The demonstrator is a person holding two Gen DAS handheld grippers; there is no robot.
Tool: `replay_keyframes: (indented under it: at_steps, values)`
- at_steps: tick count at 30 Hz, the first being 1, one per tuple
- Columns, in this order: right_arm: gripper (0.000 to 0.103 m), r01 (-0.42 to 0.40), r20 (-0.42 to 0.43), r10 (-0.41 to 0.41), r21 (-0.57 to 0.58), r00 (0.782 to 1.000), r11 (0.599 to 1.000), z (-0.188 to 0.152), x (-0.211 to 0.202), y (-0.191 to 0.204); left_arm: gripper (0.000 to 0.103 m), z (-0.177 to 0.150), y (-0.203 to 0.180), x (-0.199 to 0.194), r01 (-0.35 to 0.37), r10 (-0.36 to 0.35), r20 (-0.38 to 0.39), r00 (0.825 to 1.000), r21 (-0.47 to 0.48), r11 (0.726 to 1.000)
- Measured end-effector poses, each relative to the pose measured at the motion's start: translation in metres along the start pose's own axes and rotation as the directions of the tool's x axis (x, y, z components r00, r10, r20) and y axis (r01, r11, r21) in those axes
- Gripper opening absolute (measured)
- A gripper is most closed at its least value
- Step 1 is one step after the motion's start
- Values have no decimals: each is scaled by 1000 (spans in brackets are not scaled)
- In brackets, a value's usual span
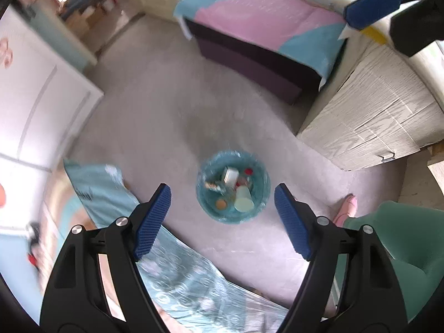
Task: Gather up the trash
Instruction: 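Raise both open tools away from the bin and back over the table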
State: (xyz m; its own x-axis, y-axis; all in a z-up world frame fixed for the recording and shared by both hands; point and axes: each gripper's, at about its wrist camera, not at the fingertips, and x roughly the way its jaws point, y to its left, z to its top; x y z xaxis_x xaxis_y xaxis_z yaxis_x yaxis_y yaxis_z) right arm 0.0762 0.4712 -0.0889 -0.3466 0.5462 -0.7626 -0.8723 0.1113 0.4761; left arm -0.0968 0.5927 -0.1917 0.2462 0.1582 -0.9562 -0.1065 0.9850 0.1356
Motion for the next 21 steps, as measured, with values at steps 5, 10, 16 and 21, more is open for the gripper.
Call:
replay_keyframes:
  at_steps: [5,10,16,21]
  values:
    - [61,68,121,-67,-7,990,998,-27,-77,2,75,47,-30,-46,10,-17,74,997,100,995]
    - [74,147,211,-155,55,965,988,-73,-144,-9,83,85,-72,-84,-8,-26,147,989,226,974]
    - [83,228,292,-274,180,916,957,-143,-211,-19,90,122,-142,-118,-5,-79,234,969,341,940]
    - [87,264,314,-351,286,882,921,-211,-257,-25,96,137,-195,-129,-11,-107,269,957,404,915]
